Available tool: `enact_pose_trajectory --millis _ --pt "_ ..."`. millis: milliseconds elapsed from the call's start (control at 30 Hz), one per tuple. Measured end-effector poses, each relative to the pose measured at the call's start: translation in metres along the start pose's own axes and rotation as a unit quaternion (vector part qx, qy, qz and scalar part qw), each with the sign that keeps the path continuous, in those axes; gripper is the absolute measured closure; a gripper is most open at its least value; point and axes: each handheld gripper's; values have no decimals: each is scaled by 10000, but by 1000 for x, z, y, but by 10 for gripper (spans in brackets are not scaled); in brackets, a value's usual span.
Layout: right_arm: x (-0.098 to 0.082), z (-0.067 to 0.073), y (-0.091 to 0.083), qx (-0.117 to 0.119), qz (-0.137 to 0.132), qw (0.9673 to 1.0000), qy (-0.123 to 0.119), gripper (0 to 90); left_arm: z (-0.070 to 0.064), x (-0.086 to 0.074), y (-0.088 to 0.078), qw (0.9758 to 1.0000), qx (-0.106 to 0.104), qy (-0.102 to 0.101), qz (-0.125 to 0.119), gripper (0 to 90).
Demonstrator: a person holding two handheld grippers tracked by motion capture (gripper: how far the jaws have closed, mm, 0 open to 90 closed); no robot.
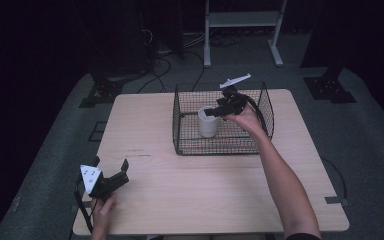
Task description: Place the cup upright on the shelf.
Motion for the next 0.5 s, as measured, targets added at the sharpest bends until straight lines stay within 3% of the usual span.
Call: enact_pose_trajectory --millis 500 --pt "-3 6 -31 151 -114 9998 -115 228 -1 0 0 10000 -5 41 -3 0"
Point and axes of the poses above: each handheld gripper's, and its own axes: y roughly forward along the jaws, x roughly out of its top, z roughly to its left, and after that the axes turned 12 degrees about y, right-handed
